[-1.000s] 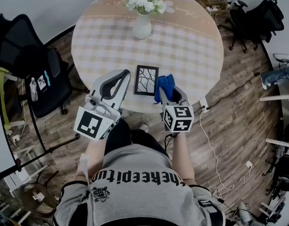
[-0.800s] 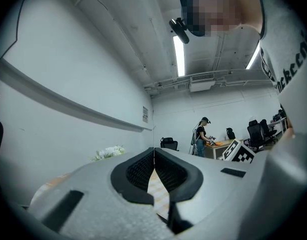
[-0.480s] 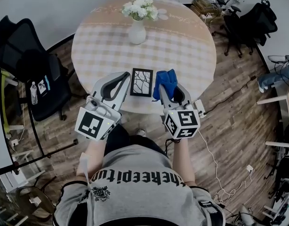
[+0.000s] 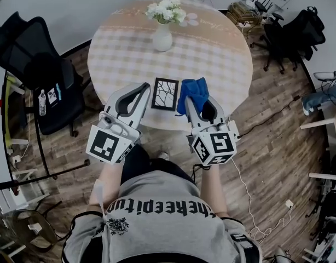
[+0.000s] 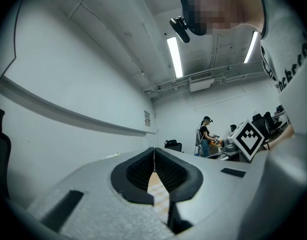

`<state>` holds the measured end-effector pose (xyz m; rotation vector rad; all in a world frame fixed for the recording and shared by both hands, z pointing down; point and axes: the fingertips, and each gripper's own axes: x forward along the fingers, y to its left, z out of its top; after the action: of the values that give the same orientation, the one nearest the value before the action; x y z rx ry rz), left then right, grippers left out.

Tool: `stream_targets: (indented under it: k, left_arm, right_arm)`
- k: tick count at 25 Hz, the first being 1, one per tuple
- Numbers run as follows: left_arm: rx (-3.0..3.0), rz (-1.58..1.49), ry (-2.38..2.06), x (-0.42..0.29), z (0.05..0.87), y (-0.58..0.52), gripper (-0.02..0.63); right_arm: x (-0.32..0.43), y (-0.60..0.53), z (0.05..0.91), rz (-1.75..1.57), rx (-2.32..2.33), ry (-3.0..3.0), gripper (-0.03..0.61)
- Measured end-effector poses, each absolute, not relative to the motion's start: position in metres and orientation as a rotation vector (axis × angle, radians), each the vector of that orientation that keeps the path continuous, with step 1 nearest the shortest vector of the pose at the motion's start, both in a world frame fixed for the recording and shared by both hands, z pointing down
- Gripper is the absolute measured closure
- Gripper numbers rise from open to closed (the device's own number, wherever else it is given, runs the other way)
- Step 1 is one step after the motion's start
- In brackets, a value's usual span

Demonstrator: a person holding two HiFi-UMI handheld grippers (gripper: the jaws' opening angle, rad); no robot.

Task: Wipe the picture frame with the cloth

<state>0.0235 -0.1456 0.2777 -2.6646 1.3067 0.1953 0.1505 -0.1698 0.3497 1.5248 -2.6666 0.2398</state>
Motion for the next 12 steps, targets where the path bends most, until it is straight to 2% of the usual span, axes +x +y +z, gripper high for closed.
stream_targets:
  k: [12]
  left_arm:
    - [-2.623,0.207,1.325,0.014,0.266,-0.135,0.597]
  right_arm:
    - [0.147,-0.155,0.331,0.174,1.532,-2.738,0.431]
